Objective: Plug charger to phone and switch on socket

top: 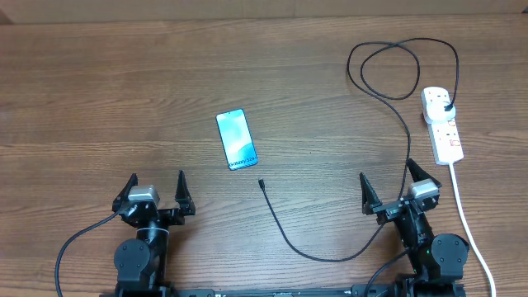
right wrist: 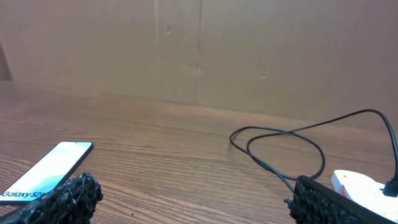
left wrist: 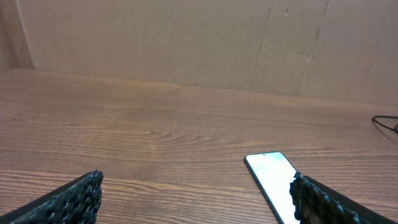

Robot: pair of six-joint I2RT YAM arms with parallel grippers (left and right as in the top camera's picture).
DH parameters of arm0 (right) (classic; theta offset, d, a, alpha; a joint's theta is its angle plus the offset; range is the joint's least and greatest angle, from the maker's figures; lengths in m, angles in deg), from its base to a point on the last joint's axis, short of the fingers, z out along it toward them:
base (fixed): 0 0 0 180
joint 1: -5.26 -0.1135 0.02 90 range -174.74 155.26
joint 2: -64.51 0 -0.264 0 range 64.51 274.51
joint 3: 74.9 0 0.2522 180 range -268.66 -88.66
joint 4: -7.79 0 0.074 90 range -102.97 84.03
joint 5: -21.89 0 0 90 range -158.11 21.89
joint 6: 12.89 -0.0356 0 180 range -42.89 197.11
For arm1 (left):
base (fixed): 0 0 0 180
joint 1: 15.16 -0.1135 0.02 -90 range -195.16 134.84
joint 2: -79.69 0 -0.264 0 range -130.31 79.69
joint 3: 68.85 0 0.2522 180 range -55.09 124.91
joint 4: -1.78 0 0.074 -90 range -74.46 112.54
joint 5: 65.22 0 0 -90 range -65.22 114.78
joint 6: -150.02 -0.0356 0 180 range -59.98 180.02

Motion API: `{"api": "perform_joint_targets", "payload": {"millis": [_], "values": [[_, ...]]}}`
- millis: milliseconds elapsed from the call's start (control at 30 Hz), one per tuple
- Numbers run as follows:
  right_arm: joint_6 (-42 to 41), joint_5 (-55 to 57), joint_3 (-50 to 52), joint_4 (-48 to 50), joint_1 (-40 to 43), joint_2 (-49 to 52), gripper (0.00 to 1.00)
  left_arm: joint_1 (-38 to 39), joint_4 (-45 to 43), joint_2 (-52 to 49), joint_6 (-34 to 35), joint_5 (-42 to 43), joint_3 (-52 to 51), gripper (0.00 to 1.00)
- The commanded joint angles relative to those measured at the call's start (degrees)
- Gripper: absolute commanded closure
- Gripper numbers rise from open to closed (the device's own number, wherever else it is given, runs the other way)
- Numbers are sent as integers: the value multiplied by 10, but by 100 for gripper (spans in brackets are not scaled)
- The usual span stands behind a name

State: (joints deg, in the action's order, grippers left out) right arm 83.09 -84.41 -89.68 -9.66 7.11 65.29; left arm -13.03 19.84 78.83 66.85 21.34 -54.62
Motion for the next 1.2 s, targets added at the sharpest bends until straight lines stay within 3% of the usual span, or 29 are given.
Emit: {"api": "perform_joint_targets", "payload": {"millis": [0, 233, 433, 667, 933, 1067, 1167], "values": [[1, -1, 6, 4, 2, -6, 0, -3, -1, 4, -10, 5, -2, 0], [1, -1, 6, 4, 2, -6, 0, -3, -12, 4, -11, 5, -2, 1], [1, -1, 6, 4, 2, -6, 0, -3, -11, 4, -10, 66, -2, 0], [1, -1, 6, 4, 2, -6, 0, -3, 45, -3, 55, 100, 45, 0], [1, -1, 6, 4, 2, -6, 0, -3, 158, -91, 54, 109, 214, 0], [1, -1, 6, 4, 2, -6, 0, -3, 244, -196, 54, 126, 342, 0], [1, -1, 6, 4, 2, -6, 0, -3, 320, -313, 54, 190, 471, 0]]}}
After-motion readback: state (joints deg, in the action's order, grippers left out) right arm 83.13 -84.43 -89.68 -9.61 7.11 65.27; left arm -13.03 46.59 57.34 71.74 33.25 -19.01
